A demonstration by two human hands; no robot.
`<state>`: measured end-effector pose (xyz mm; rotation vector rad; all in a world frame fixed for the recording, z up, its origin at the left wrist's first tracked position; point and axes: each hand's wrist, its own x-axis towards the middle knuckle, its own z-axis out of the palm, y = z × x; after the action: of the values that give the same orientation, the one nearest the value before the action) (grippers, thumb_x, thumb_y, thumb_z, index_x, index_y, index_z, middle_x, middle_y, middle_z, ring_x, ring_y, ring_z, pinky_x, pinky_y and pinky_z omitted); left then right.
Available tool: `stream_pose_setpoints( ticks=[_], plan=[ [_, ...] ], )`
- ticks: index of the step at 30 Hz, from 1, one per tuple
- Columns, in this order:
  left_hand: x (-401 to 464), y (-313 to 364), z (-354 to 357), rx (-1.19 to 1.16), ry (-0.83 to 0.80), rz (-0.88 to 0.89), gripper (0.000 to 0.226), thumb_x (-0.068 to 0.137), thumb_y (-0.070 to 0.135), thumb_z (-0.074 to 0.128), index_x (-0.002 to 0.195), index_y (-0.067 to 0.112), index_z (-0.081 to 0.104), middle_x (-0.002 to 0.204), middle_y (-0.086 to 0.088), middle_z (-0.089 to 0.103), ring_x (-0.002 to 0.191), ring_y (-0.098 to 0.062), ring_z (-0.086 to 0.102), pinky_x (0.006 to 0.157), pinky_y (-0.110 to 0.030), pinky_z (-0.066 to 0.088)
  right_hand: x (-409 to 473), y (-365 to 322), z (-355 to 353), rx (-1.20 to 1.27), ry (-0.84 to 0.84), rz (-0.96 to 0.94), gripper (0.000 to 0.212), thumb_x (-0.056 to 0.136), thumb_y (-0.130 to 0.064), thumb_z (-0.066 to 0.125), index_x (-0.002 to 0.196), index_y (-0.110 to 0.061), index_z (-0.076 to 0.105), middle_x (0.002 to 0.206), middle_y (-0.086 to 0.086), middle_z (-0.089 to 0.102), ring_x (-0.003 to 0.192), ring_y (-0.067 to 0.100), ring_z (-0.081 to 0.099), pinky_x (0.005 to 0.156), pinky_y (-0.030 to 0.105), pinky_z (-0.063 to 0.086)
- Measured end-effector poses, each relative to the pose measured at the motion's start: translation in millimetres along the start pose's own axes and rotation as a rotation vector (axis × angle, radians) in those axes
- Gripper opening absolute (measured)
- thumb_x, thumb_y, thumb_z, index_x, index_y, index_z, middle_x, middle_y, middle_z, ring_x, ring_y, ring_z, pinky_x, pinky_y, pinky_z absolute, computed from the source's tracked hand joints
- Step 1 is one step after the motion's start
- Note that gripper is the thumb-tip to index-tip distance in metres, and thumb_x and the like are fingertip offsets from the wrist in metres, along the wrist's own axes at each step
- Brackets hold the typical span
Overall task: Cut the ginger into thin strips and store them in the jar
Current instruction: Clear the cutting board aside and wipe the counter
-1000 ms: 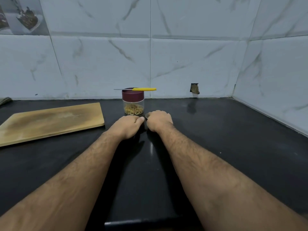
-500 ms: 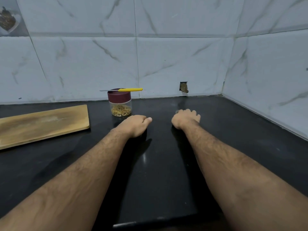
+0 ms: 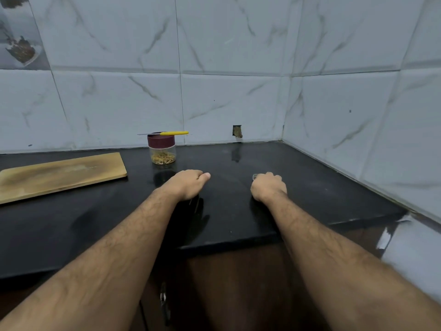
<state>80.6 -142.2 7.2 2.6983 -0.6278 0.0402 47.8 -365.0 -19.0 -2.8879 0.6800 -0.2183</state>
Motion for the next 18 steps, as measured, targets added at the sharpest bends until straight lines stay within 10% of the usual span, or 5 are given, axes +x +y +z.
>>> stream_pose_setpoints(
  ticks=[6, 18],
  plan=[
    [-15, -9, -7, -0.005, 0.013, -0.006, 0.049, 0.105, 0.044, 0.028, 0.128, 0.014, 0.060, 0.135, -0.006, 0.059, 0.125, -0.025, 0.051, 0.105, -0.038, 0.039, -15, -15, -23, 0.120, 0.124, -0.051, 0.026, 0.090, -0.010, 0.043, 0.104, -0.014, 0.065, 0.115, 0.010, 0.065, 0.113, 0.034, 0.057, 0.087, 0.034, 0.048],
    [12, -36, -9, 0.010, 0.033, -0.043, 0.046, 0.106, 0.036, 0.032, 0.132, 0.006, 0.057, 0.142, -0.010, 0.054, 0.131, -0.027, 0.047, 0.104, -0.034, 0.035, 17, -125, 17, -0.083, -0.064, -0.234, 0.044, 0.099, -0.020, 0.037, 0.141, -0.017, 0.048, 0.143, 0.009, 0.045, 0.131, 0.033, 0.036, 0.106, 0.045, 0.032]
  ],
)
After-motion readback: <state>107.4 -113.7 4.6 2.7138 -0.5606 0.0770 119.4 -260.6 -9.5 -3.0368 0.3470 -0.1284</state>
